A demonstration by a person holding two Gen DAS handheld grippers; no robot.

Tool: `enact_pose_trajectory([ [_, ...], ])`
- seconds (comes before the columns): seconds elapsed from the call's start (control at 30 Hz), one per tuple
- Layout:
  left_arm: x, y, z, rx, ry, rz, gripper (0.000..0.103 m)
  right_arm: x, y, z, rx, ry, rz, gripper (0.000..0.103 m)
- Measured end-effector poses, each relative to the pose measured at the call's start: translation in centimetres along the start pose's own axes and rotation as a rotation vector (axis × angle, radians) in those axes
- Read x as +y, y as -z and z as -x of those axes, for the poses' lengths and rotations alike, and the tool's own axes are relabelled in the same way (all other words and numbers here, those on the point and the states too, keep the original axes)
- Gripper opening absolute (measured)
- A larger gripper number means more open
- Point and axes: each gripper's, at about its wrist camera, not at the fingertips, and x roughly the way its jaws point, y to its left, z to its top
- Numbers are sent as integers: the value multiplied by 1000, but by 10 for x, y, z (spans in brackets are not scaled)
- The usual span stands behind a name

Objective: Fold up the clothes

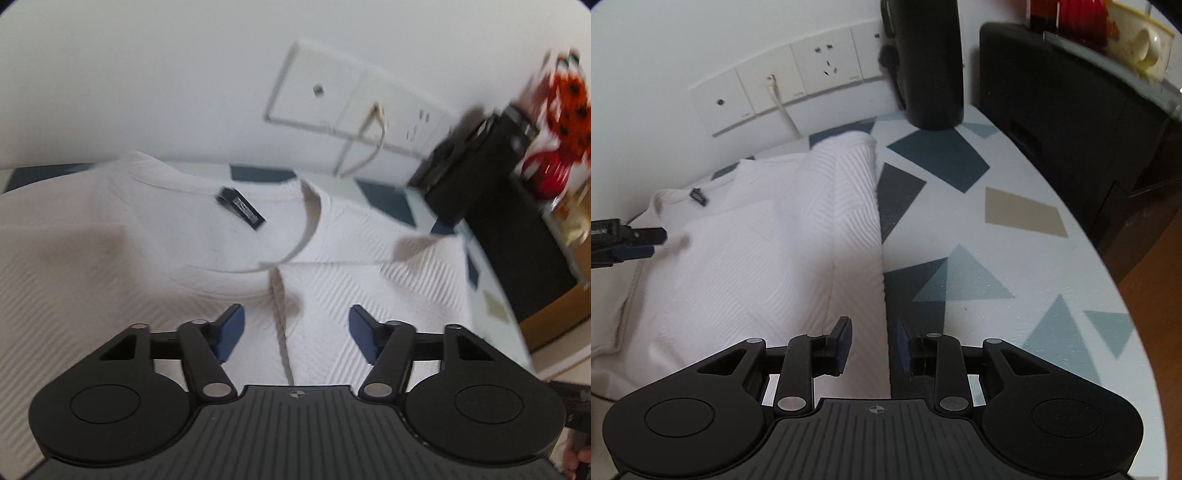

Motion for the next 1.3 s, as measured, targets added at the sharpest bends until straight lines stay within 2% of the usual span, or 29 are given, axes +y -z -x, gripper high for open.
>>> enact_pose_trajectory([
  [0.1, -2, -3, -17, 21, -36, 22, 59, -2, -3, -13, -5, 39, 36, 27],
  [0.17, -1, -7, -24, 32, -31, 50, 59, -6, -10, -19, -15, 42, 40, 31],
  [0.3, -7, -10, -37, 42, -25, 37, 59, -13, -27, -31, -47, 36, 27, 31],
  [0.4, -8, -11, -46, 44, 4, 68, 59, -16, -41, -38, -101, -2, -5, 31],
  [0.6, -15, -13, -51, 24, -13, 68, 59, -11, -76, -60, -195, -62, -17, 32],
  [0.63, -15, -14, -51, 22, -10, 68, 52, -11, -82, -67, -200, -69, -23, 32],
  [0.67, -15, -14, -51, 21, -1, 75, 35, -11, -87, -72, -202, -75, -30, 32],
  [0.7, -13, -15, -52, 23, 17, 92, 29, -12, -91, -78, -202, -79, -39, 32],
  [0.87, -12, -16, -46, -17, 58, 120, 9, -10, -106, -103, -201, -101, -34, 32],
  [0.9, -12, -17, -43, -35, 54, 115, 7, -9, -108, -108, -194, -104, -21, 32],
  [1.0, -15, -17, -33, -87, 44, 100, 6, -6, -110, -114, -182, -102, 14, 10],
  [1.03, -15, -18, -30, -104, 41, 95, 6, -7, -110, -114, -189, -94, 14, 8],
  [1.17, -10, -20, -22, -150, 31, 101, 6, -17, -114, -115, -220, -106, -41, 6],
  [1.3, -4, -18, -39, -114, -10, 97, 6, -10, -115, -128, -205, -73, -3, 6],
])
